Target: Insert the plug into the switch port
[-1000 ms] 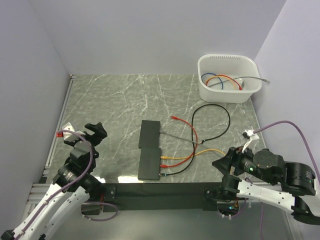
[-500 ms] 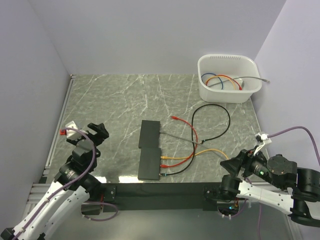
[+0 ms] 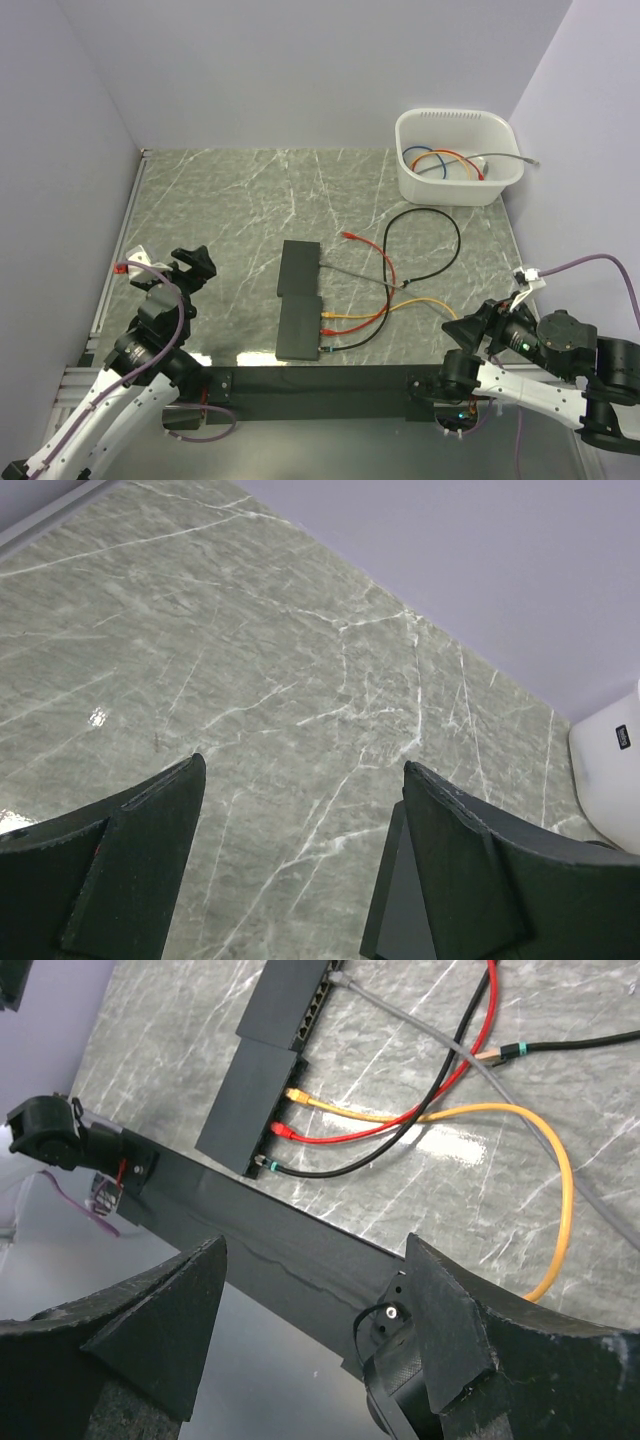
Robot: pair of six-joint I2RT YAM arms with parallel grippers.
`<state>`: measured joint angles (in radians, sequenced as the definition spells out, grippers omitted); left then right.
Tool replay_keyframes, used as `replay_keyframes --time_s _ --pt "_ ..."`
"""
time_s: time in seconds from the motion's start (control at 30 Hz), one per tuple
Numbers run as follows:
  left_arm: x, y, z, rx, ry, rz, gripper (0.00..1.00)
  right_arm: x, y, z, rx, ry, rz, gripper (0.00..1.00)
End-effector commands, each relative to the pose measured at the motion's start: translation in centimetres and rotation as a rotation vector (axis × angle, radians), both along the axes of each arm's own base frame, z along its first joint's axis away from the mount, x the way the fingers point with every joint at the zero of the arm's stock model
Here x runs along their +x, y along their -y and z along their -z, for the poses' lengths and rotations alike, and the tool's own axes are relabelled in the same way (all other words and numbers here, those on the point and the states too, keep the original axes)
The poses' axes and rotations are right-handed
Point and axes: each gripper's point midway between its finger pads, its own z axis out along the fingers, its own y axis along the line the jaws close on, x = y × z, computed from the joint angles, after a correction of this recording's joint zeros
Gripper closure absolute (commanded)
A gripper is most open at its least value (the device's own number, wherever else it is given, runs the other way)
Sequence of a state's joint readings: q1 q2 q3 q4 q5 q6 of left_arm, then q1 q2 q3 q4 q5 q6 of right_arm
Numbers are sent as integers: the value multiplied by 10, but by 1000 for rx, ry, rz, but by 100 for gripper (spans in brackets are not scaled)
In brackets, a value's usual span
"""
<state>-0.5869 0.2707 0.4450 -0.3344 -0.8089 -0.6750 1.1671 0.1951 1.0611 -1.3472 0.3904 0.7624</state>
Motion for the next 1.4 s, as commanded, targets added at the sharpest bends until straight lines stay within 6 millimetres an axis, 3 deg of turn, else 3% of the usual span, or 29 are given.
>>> replay_keyframes --time_s 0.0,1.37 --pt "0 3 -4 -16 18 10 14 3 8 -5 25 22 32 21" --pt "-2 1 -5 -34 25 2 13 4 16 -5 59 33 61 20"
